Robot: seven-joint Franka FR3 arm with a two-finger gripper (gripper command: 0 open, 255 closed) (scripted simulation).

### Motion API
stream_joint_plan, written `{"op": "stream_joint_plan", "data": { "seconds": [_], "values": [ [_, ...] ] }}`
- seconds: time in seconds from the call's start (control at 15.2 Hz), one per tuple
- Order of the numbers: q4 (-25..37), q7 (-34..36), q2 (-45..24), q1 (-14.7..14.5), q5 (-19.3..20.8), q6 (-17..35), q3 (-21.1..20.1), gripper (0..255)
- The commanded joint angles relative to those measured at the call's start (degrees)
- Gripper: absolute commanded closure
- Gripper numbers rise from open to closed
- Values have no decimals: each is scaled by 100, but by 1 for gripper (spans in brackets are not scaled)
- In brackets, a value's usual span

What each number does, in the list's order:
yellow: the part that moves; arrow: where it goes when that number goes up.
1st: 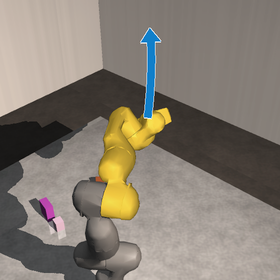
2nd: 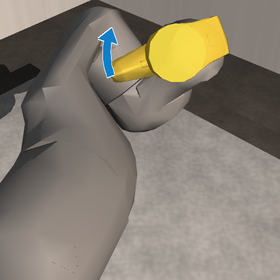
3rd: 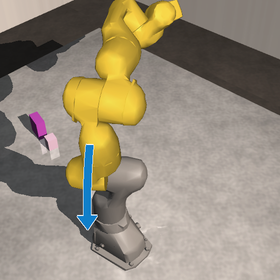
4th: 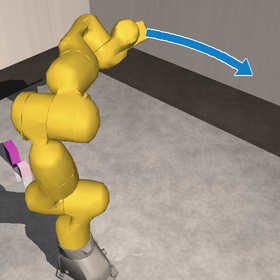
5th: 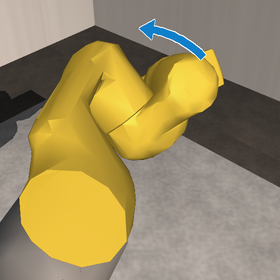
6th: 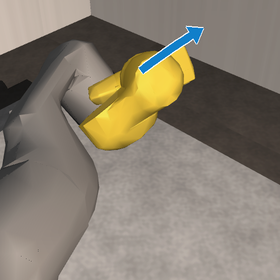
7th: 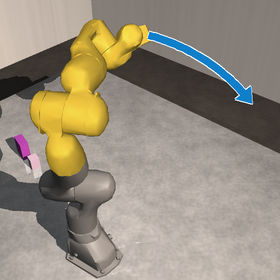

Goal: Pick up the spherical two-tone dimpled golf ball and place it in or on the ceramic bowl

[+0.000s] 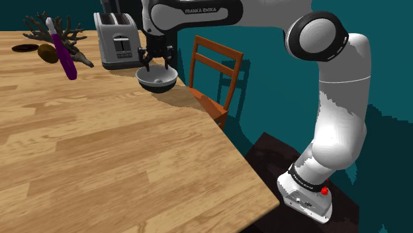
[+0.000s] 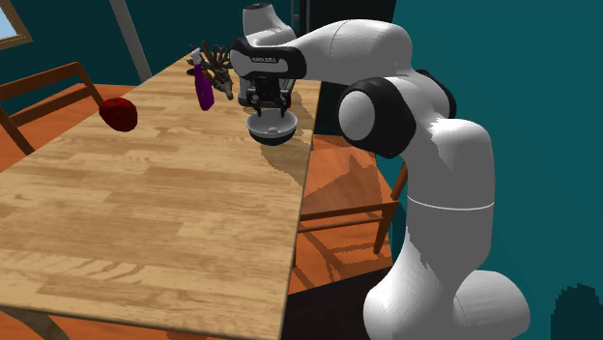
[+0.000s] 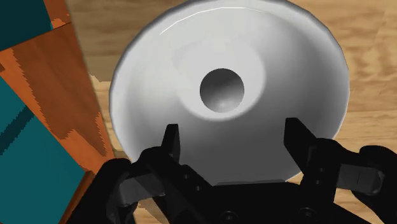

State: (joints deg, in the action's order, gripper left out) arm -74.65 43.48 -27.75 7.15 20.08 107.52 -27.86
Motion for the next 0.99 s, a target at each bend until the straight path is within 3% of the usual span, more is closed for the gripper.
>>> {"op": "stream_joint_plan", "data": {
  "seconds": [0.0,0.2,0.46,0.92],
  "values": [
    [0,0,0,0,0,0,0,0],
    [0,0,0,0,0,0,0,0],
    [584,-76,95,-100,-57,-660,-45,0],
    [584,-76,95,-100,-58,-660,-45,0]
  ]
}}
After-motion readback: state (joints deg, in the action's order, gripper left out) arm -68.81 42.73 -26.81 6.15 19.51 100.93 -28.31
